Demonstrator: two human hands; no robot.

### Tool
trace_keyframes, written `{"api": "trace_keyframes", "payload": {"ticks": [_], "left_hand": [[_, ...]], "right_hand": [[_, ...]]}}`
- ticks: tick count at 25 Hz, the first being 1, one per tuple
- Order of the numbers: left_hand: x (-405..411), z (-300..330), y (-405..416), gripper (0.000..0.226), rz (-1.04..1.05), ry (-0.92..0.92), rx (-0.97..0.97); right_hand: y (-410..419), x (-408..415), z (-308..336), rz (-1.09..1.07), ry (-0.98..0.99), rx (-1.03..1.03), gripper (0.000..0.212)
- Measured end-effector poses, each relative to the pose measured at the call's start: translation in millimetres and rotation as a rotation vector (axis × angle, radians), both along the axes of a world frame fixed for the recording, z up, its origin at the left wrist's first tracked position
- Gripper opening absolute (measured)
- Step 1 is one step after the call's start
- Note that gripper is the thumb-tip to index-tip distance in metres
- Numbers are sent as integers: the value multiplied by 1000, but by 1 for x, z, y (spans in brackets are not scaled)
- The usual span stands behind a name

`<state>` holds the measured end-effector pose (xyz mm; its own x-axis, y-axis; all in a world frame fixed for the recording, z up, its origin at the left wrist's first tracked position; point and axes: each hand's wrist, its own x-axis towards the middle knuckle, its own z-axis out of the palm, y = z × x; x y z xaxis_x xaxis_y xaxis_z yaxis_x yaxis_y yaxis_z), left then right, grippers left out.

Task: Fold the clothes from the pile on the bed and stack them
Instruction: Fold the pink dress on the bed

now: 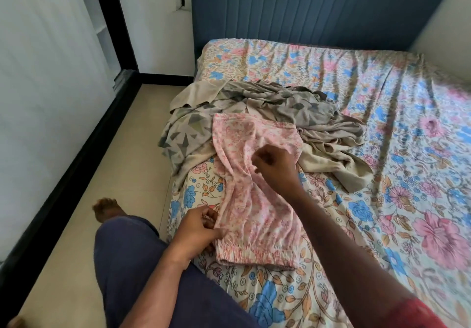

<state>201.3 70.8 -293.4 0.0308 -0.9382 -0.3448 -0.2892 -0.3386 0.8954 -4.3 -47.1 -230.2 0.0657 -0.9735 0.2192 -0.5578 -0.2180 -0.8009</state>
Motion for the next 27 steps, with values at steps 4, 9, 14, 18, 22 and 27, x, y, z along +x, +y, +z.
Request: {"api": "trace_keyframes", "payload": {"ticks": [4, 9, 14, 18, 22, 27], "left_hand": [[-2, -3, 0, 7, 131, 46, 77], [-4, -4, 9, 15, 229, -416, -396], [-15, 2, 31, 52, -414, -451, -445], [-26, -1, 36, 95, -682, -947, -355], [-34, -3, 43, 110, -716, -1112, -305], [-51, 8, 43, 95, -670, -1193, -329]], "right_hand": [[84, -72, -22, 158, 120, 51, 26], [132, -114, -54, 536, 490, 151, 53], [128, -117, -51, 597, 718, 96, 70], [122, -115, -58, 638, 792, 74, 64], [134, -113, -53, 645, 763, 41, 48], [140, -109, -54, 653, 681, 7, 49]]}}
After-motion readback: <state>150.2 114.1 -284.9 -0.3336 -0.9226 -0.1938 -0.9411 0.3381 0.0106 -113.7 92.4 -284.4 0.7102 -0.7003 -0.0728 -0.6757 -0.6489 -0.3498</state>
